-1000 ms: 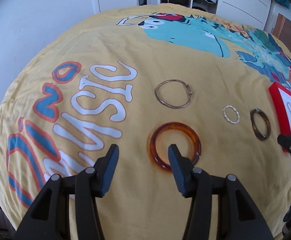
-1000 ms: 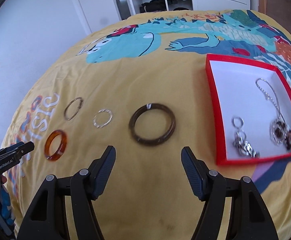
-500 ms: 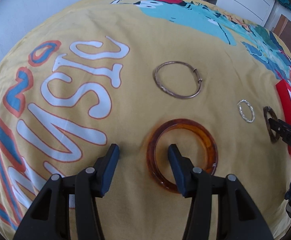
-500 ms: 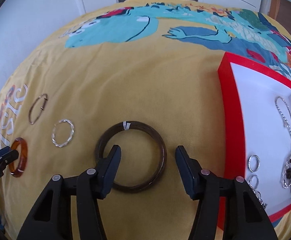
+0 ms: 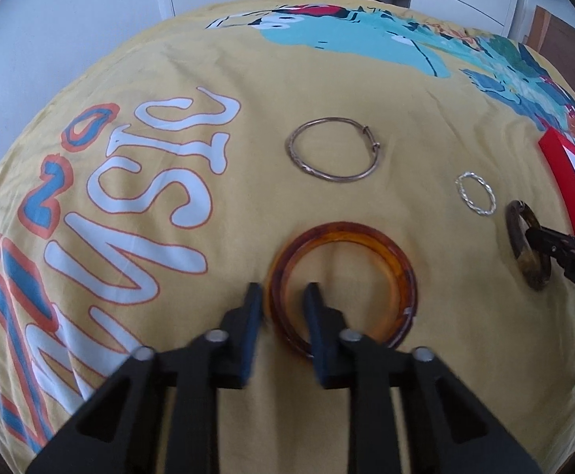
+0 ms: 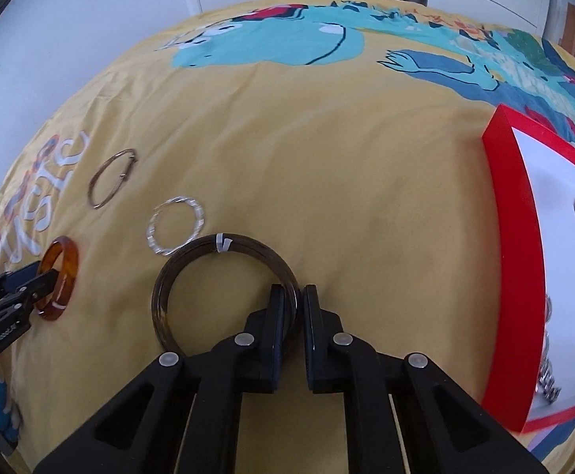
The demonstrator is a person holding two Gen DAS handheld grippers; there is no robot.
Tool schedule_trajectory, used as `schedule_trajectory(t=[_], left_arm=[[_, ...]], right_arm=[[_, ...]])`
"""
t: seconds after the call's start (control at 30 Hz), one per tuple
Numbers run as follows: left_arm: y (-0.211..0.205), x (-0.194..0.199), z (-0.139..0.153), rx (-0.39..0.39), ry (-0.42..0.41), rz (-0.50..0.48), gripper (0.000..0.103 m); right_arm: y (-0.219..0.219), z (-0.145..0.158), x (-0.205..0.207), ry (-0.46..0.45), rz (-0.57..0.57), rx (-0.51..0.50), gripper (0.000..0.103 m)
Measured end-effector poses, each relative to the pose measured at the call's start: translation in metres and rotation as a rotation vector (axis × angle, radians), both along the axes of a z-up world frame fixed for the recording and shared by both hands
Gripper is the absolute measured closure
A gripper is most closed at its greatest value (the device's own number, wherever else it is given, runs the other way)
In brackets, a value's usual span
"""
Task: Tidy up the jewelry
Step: 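Grasp the amber bangle with the left tool while the right tool grasps the dark brown bangle, then carry both bangles in both tools over the red box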
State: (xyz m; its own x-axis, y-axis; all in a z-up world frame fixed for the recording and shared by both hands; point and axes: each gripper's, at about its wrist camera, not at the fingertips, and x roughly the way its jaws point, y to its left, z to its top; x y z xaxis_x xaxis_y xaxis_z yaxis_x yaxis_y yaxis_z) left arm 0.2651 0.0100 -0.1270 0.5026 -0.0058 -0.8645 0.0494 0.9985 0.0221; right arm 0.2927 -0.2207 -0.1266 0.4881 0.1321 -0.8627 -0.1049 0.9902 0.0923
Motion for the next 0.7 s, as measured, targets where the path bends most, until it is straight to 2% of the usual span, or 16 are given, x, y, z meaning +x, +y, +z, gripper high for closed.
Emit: schedule_trajectory(t=[0.1, 0.37, 0.7], left_arm=[[0.002, -0.01, 0.009, -0.003, -0.013, 0.02, 0.094], [0.008, -0.054, 0.029, -0.037, -0.029, 0.042, 0.094], [0.014, -0.122, 0.073, -0.079, -0.08, 0.043, 0.094]], right_arm=[[0.005, 0.014, -0.017, -0.037, 0.011, 0.024, 0.095], [0.021, 0.056, -0.073, -0.107, 0.029, 0.073, 0.095], [0.028, 0.098, -0.15, -0.16, 0.021, 0.136, 0.095]])
